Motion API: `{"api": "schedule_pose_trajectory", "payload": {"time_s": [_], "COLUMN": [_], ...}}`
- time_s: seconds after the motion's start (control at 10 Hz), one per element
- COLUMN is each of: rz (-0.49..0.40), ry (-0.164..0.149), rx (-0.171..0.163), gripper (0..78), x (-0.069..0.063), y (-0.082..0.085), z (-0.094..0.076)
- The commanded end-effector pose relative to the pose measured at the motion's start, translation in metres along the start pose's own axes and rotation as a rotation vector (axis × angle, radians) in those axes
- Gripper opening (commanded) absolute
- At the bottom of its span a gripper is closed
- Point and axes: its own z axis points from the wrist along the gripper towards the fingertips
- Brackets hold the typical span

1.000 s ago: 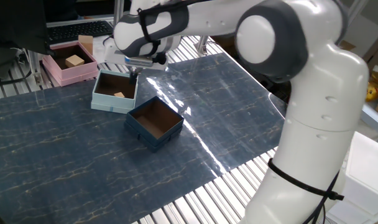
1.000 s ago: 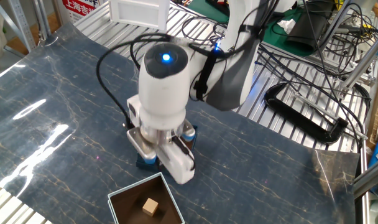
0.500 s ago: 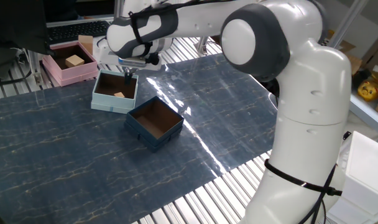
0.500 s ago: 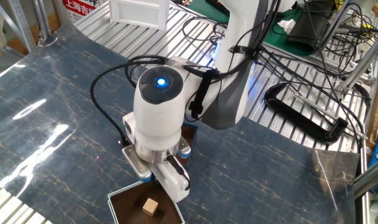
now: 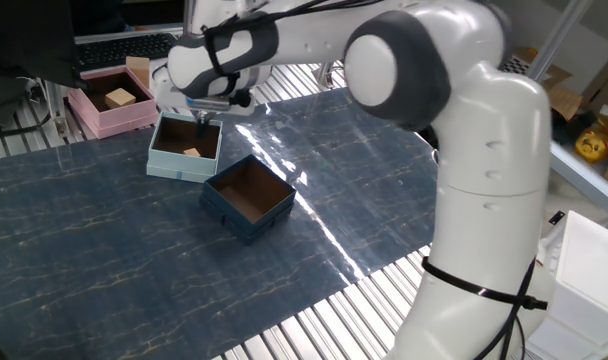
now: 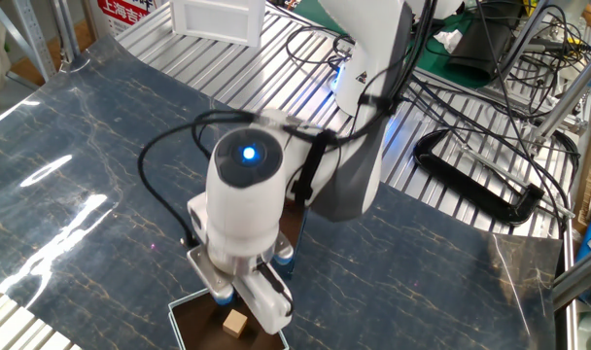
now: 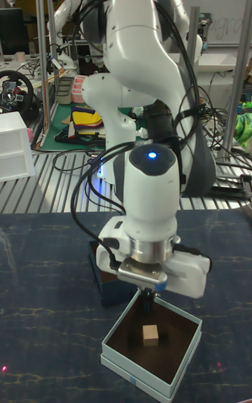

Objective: Move an object from one box to another

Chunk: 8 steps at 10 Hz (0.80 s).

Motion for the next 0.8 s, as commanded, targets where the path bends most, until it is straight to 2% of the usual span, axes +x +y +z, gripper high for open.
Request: {"api": "schedule_pose_trajectory", "payload": {"time_s": [0.1,0.2,0.8], "rz": [-0.046,-0.065,-0.142], "ry": [-0.010,-0.012,-0.011], "rx": [0.005,0.014,0.011], "gripper": [0.0,0.0,0.0], "x": [-0.007,-0.009,-0.020], "y": [0.006,0.006,0.010], "z": [0.015,0.018,0.040]}}
